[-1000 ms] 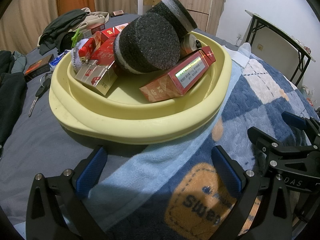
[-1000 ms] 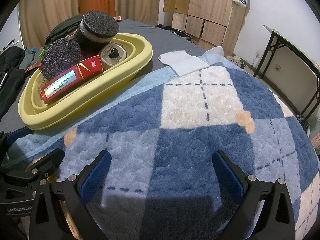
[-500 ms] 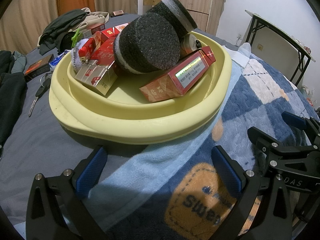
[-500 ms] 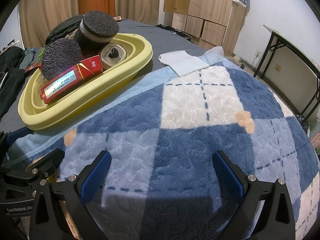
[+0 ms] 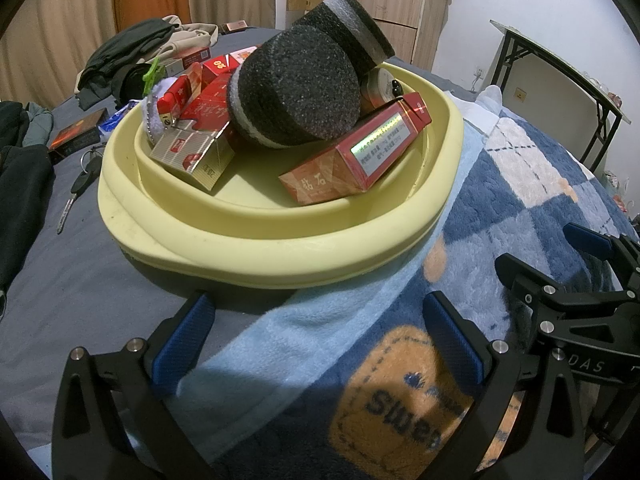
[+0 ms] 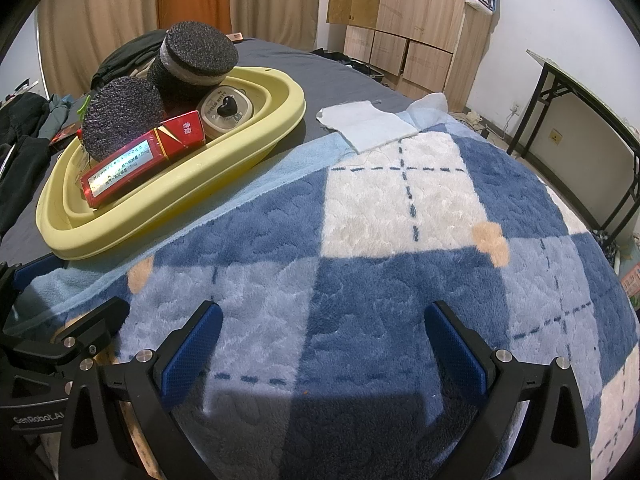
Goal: Organize rigid objects
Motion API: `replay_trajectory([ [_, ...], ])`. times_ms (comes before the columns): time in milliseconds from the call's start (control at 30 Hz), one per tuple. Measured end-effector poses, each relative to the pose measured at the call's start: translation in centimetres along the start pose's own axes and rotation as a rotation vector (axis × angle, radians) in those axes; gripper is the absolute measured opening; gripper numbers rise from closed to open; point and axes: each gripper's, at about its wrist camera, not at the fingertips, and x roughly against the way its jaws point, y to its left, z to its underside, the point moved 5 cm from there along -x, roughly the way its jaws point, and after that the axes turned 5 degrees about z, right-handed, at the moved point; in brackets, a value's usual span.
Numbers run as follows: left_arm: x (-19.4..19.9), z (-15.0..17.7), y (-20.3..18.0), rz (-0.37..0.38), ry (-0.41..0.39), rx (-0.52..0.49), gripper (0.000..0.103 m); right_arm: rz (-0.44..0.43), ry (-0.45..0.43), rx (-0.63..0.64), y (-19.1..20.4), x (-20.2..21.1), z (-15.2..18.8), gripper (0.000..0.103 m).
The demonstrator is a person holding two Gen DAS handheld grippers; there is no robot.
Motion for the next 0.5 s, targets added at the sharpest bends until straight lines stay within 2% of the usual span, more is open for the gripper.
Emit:
replay_trajectory([
  [500, 0.02, 0.01, -0.07, 0.000, 0.000, 0.000, 0.103, 0.000, 0.000, 0.000, 0.01, -0.06, -0.02, 0.103],
])
